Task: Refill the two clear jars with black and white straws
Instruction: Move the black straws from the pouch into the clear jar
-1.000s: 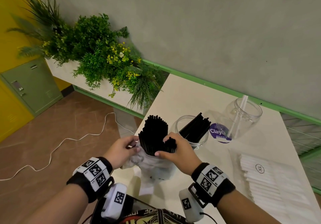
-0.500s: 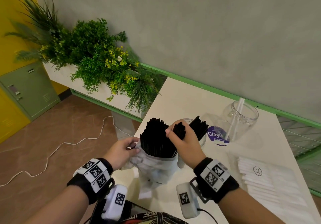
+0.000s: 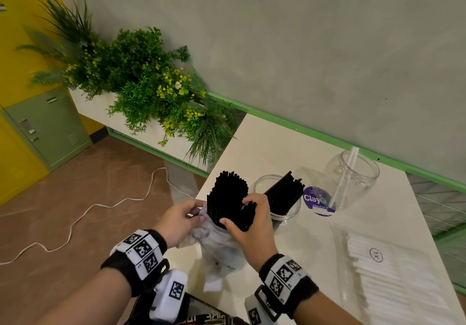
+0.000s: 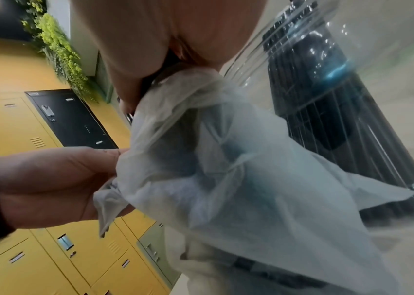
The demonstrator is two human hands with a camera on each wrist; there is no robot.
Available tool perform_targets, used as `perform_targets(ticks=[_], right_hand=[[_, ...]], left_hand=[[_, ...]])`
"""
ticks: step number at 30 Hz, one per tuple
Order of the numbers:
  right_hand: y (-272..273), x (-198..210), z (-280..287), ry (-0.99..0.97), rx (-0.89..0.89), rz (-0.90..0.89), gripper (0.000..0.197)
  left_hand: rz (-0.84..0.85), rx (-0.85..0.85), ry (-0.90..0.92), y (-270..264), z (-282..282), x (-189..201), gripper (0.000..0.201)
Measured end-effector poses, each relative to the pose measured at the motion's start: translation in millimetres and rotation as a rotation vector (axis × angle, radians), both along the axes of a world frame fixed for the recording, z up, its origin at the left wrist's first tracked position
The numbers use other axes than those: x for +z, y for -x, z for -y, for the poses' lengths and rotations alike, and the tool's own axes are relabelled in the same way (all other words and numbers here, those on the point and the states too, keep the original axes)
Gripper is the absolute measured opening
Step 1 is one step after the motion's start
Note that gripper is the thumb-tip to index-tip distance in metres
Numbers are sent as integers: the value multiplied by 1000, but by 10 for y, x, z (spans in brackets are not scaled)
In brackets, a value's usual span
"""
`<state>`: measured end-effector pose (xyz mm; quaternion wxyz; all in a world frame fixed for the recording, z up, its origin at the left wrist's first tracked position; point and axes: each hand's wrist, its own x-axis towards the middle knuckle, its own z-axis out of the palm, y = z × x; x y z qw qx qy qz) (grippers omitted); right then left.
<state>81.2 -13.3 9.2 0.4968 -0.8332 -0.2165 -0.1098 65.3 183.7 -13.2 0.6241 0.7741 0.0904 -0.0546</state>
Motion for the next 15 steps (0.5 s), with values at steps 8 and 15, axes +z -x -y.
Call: perform_targets(ticks=[8,15], right_hand=[[-81,185,-54,-133,-29,-125,44],[-291,728,-36,-279,11,-58,32]], left_hand=[[-6,-3,-14,19,-15,28,35],[12,-15,-56,-10,-9,26,36]])
